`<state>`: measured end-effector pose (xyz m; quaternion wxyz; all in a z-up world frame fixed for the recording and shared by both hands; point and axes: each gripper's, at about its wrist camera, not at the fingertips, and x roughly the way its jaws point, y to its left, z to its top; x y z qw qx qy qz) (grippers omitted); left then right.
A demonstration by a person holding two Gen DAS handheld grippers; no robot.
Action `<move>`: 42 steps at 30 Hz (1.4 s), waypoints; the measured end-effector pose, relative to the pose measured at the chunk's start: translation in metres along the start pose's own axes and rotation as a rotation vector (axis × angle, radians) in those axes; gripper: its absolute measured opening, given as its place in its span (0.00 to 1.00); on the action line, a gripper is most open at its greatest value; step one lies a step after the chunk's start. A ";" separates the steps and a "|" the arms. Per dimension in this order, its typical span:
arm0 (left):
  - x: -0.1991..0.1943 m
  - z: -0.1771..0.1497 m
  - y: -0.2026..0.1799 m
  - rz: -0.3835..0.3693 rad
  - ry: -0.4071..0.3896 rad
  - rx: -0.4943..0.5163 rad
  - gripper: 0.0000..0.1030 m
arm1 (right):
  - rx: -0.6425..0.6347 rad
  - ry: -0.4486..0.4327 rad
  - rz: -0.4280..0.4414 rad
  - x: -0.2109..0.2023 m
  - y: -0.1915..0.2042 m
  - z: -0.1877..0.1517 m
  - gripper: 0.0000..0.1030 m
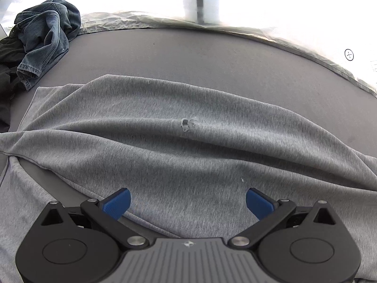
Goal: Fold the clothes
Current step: 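Grasp the elastic waistband with the right tool and pull it straight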
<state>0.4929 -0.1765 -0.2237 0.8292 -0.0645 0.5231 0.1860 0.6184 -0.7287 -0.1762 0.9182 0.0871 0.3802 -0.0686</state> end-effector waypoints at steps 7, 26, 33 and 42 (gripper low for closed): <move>0.009 0.005 -0.008 -0.004 0.015 0.002 1.00 | -0.019 0.113 -0.011 0.061 0.013 0.023 0.40; -0.007 -0.026 -0.003 -0.040 0.023 0.022 1.00 | 0.334 0.100 -0.230 -0.114 -0.055 -0.112 0.70; -0.032 -0.053 0.010 -0.050 0.007 0.047 1.00 | 0.450 0.162 -0.159 -0.132 -0.058 -0.153 0.46; -0.071 -0.082 0.066 -0.037 -0.065 -0.037 1.00 | 0.417 0.125 -0.272 -0.160 -0.075 -0.153 0.09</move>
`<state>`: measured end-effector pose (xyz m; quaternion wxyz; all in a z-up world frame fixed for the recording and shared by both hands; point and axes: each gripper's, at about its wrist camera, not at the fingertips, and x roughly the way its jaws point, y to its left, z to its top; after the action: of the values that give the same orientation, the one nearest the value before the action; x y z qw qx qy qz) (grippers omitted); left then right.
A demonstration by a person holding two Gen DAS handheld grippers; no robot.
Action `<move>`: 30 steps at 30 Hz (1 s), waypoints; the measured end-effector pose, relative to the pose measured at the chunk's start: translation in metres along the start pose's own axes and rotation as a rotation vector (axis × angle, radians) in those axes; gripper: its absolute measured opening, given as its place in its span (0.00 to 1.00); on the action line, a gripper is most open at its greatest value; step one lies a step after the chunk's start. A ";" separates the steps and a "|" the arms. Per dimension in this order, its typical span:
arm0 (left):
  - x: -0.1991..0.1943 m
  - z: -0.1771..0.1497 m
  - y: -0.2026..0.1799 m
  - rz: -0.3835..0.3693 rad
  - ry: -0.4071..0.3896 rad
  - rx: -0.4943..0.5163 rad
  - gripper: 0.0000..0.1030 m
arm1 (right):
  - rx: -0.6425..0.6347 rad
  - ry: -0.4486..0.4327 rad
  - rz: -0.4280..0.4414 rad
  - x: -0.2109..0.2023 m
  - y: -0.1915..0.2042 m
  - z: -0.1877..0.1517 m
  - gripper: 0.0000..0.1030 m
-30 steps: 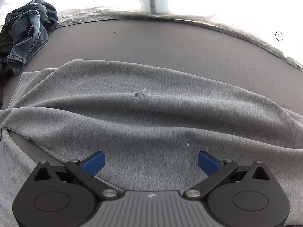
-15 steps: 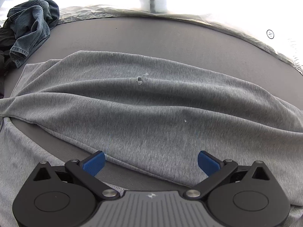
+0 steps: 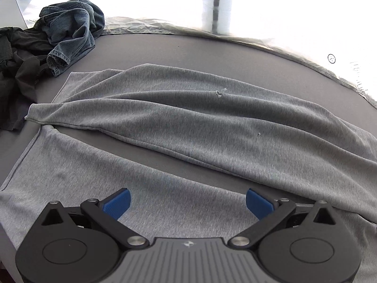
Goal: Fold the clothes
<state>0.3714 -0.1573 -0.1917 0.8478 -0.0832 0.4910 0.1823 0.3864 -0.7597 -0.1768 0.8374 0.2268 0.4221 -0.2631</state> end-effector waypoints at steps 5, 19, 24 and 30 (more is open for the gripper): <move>-0.007 -0.029 0.045 0.022 0.022 -0.104 1.00 | 0.024 0.025 -0.056 0.011 -0.013 -0.017 0.12; -0.022 -0.072 0.148 0.039 0.028 -0.183 1.00 | -0.314 -0.133 -0.084 -0.040 0.066 -0.067 0.79; -0.014 -0.045 0.185 0.027 -0.007 -0.163 0.99 | -0.358 -0.099 0.007 -0.060 0.116 -0.107 0.97; 0.009 0.000 0.236 0.022 -0.048 -0.139 0.99 | -0.430 -0.026 0.144 -0.072 0.199 -0.168 0.99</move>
<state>0.2831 0.0621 -0.1908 0.8493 -0.1322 0.4577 0.2272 0.3767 -0.4897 -0.1769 0.8885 0.0690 0.4402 -0.1095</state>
